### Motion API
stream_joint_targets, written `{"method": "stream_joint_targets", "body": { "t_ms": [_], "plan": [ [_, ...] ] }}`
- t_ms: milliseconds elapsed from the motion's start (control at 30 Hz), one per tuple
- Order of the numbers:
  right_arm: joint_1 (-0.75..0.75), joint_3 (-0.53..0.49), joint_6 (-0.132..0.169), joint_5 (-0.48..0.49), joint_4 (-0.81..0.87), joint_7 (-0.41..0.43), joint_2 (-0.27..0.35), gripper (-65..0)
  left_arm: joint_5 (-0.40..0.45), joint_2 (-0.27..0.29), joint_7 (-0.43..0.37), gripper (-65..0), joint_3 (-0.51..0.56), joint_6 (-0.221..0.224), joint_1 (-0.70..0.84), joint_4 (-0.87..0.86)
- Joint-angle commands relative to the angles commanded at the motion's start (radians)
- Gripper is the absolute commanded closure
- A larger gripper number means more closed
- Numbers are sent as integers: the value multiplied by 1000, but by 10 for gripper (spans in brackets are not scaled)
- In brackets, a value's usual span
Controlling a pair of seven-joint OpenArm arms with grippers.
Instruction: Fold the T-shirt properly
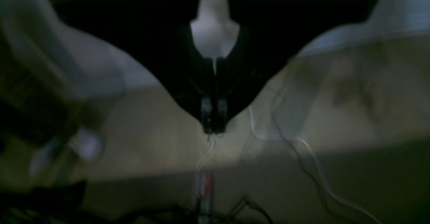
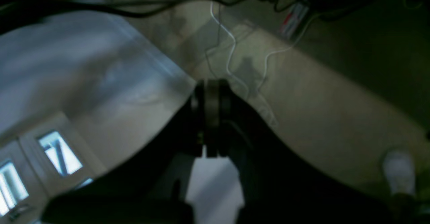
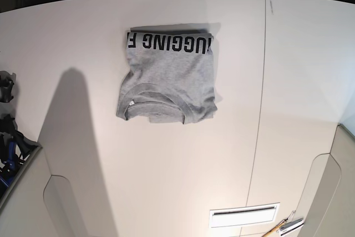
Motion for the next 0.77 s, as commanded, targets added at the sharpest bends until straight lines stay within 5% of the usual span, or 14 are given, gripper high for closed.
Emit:
{"method": "stream_joint_targets", "body": {
  "t_ms": [133,300,367,567,767],
  "plan": [
    [51,-140,0,-149,-166,157,-5,0,-1,-45,-73,0,122,35,-101,-239],
    [194,-299,0,-274,-386,182,-6,0,-1,-37,-200,0,296,312,-256,-407],
    [265,-343,0,-317,-476,196,-14,0,-1,-31,-273,0,377,358,-314,-452],
    [467,-380,0,-403,-708,212,-102,0,29,19,-293,0,509,365,-474,-623],
    [617,-380,0,-463,-838,284,-166,0,95,85,-293,0,521,261,-572,-781]
  ]
}}
